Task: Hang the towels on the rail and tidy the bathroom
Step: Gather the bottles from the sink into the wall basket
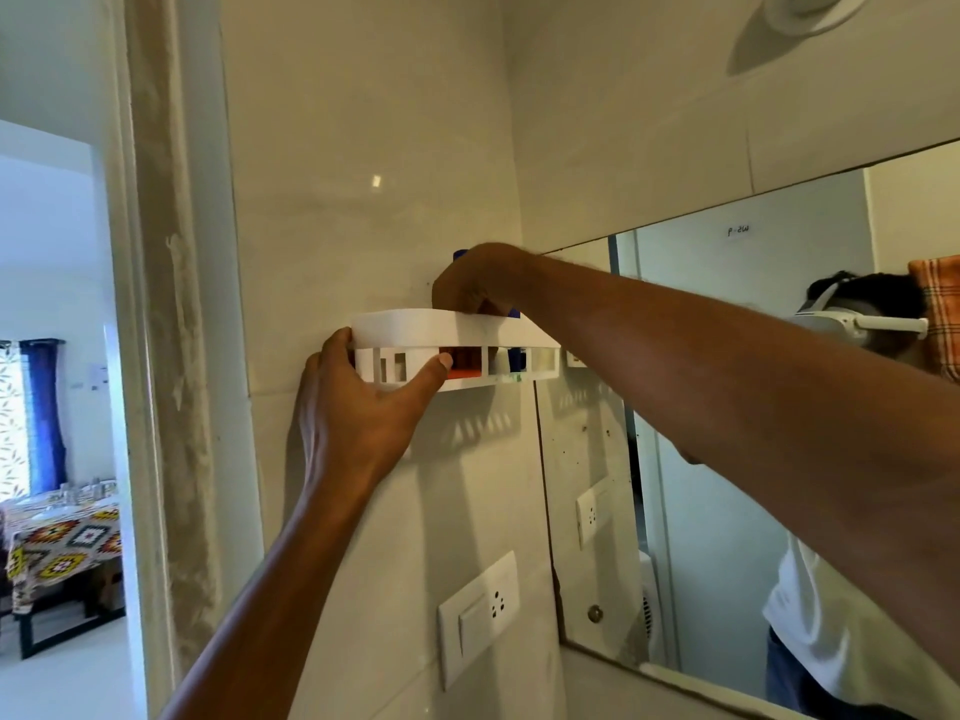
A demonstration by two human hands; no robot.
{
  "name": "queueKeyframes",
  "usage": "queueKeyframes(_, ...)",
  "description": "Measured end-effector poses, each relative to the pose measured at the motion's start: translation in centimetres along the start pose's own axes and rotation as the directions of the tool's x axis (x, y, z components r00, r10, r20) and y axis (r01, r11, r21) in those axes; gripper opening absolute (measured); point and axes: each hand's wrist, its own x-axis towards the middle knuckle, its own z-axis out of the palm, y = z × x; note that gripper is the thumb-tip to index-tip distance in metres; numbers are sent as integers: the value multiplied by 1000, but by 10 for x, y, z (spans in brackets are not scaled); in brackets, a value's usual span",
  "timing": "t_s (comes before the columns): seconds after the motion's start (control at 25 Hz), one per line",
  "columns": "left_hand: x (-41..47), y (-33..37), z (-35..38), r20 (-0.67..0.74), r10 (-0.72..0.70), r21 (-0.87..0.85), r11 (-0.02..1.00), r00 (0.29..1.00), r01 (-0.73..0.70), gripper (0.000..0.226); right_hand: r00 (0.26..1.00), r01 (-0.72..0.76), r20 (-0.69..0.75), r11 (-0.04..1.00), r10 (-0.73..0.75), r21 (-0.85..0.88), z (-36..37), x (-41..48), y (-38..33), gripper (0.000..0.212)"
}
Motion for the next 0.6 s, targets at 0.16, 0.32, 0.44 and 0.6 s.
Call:
queueKeyframes(0.16,2,-4,0,10,3,-5,1000,1000,-3,95,999,40,-8,999,-40,-15,-1,1,-2,35)
queueKeyframes(0.32,-3,2,-2,-45,41,-11,999,998,-41,89,990,110,-93,991,-104,70,-9,-7,4,18)
queueKeyframes(0.44,-3,21,-11,-255,211,103,976,943,-191,67,951,205,-269,961,-151,187,-30,-25,15,21)
queueKeyframes(0.6,-14,72,15,-317,458,-30,870,830,-491,36,895,188,-432,972,-112,138,-49,-63,60,23)
